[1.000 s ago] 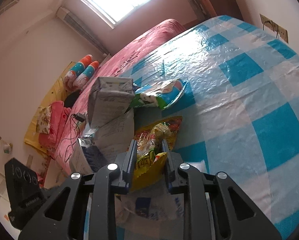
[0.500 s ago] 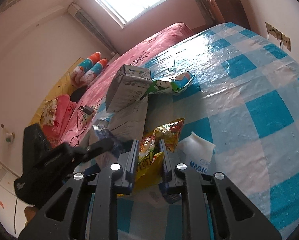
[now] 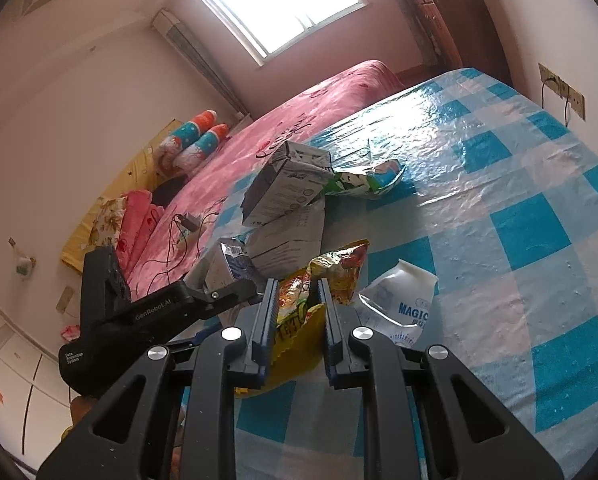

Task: Collect trash
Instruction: 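Carry the carton and snack bag over the orange bucket with both grippers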

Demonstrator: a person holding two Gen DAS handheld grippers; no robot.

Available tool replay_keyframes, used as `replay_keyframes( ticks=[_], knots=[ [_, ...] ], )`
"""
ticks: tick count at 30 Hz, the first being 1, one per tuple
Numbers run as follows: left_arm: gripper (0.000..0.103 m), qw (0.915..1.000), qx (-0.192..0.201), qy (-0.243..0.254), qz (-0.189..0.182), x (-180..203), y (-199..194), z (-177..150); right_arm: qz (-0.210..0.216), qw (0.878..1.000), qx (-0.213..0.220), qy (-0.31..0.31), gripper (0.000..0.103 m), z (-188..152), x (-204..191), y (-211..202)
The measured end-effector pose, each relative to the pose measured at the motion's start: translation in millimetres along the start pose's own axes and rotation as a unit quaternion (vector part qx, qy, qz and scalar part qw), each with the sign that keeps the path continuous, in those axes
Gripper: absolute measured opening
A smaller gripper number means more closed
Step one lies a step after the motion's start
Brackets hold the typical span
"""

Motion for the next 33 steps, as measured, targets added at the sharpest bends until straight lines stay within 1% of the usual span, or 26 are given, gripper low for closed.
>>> replay_keyframes(
  ticks=[3,11,20,23,29,33],
  knots=[
    [0.065,1.0,-0.002,-0.001,-0.004,-7,-4,-3,-0.001,1.0,-0.004,-0.005,0.021,-3,-6,0],
    [0.063,0.9994,-0.003,0.009,-0.032,-20,-24,-11,0.005,0.999,-0.019,-0.026,0.021,-9,-27,9],
    [0.063,0.9982,-0.008,0.007,-0.059,-40,-44,-12,0.011,0.998,-0.034,-0.047,0.021,-16,-52,19],
    [0.063,0.9975,-0.003,0.006,-0.07,-49,-54,-14,0.015,0.998,-0.04,-0.05,0.021,-17,-60,23],
    [0.063,0.9971,0.013,0.004,-0.075,-71,-82,-16,0.046,0.995,-0.062,-0.056,0.021,-21,-83,38],
    [0.063,0.9975,0.031,-0.002,-0.064,-96,-105,-15,0.08,0.991,-0.089,-0.063,0.021,-28,-108,55]
  ],
)
Point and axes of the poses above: each gripper's, at about its wrist camera, not at the fingertips, and y roughly the way its jaws point, x to its right, z to its top, the point moved 4 cm from there along y, roughly the way its jaws point, and after that the axes turned 7 degrees about z, right-handed, at the moved point
